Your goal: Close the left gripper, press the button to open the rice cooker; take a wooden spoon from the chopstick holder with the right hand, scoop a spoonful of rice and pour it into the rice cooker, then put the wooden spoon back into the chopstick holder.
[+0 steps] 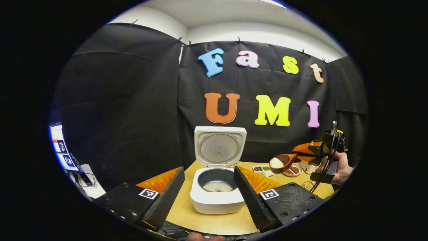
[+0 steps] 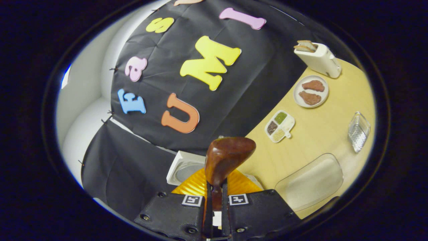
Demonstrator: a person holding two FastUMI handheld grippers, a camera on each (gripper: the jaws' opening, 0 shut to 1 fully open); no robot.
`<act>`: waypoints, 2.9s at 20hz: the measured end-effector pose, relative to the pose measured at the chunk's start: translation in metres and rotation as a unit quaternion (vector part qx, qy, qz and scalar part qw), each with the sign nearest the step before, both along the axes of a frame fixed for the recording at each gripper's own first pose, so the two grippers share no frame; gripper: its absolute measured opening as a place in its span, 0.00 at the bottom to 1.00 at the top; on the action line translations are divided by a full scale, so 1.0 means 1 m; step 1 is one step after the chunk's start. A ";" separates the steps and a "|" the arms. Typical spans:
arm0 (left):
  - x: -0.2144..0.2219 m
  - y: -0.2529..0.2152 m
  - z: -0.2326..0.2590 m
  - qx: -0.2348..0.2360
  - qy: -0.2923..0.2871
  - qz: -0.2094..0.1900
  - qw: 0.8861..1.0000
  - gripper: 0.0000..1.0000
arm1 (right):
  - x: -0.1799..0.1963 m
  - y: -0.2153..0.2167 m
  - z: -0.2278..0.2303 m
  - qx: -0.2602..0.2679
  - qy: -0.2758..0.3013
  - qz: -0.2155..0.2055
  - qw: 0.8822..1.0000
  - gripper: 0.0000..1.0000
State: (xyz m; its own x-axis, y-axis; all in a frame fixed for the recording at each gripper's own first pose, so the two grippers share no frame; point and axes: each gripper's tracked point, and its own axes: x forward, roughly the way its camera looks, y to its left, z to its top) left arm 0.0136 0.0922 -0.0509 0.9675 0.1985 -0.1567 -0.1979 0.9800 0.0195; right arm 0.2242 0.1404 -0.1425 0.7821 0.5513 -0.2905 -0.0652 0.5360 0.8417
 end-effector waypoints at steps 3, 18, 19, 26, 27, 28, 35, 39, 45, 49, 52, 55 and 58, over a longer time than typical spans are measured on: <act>-0.012 0.027 -0.005 0.003 0.004 0.025 1.000 0.94 | 0.014 0.054 0.001 -0.026 -0.012 0.034 0.999 0.16; -0.055 0.104 -0.036 -0.044 0.024 0.136 0.989 0.94 | 0.052 0.155 -0.048 -0.268 -0.089 0.112 0.953 0.16; -0.055 0.104 -0.036 -0.045 0.023 0.136 0.989 0.95 | 0.052 0.156 -0.049 -0.280 -0.095 0.115 0.948 0.16; -0.042 0.094 -0.037 -0.045 0.018 0.122 0.991 0.94 | 0.050 0.169 -0.050 -0.363 -0.154 0.155 0.906 0.16; -0.042 0.093 -0.037 -0.044 0.017 0.121 0.992 0.94 | 0.050 0.171 -0.051 -0.370 -0.157 0.161 0.901 0.16; -0.041 0.092 -0.038 -0.042 0.016 0.121 0.992 0.94 | 0.051 0.172 -0.054 -0.380 -0.160 0.164 0.896 0.16; -0.049 0.088 -0.040 -0.056 0.011 0.122 0.991 0.95 | 0.049 0.185 -0.049 -0.435 -0.191 0.185 0.860 0.15; -0.049 0.084 -0.044 -0.063 0.009 0.121 0.991 0.94 | 0.046 0.191 -0.045 -0.470 -0.216 0.193 0.834 0.16; -0.050 0.081 -0.044 -0.062 0.006 0.118 0.991 0.95 | 0.037 0.202 -0.033 -0.522 -0.269 0.203 0.784 0.17; -0.054 0.083 -0.044 -0.062 0.003 0.123 0.990 0.95 | 0.027 0.213 -0.033 -0.535 -0.293 0.219 0.762 0.17; -0.058 0.084 -0.043 -0.064 -0.003 0.126 0.990 0.94 | 0.022 0.216 -0.030 -0.532 -0.298 0.222 0.761 0.17; -0.060 0.084 -0.039 -0.064 -0.005 0.126 0.990 0.94 | 0.018 0.215 -0.022 -0.511 -0.291 0.219 0.778 0.17; -0.060 0.078 -0.037 -0.062 -0.004 0.120 0.991 0.95 | 0.016 0.209 -0.014 -0.473 -0.275 0.209 0.811 0.17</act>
State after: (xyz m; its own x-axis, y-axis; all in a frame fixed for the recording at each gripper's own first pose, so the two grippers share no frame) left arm -0.0465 0.1699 -0.0882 0.8960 0.4033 -0.1860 -0.4257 0.8992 -0.1011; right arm 0.2402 0.3492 -0.1567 0.7394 0.5348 -0.4089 -0.6327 0.7596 -0.1506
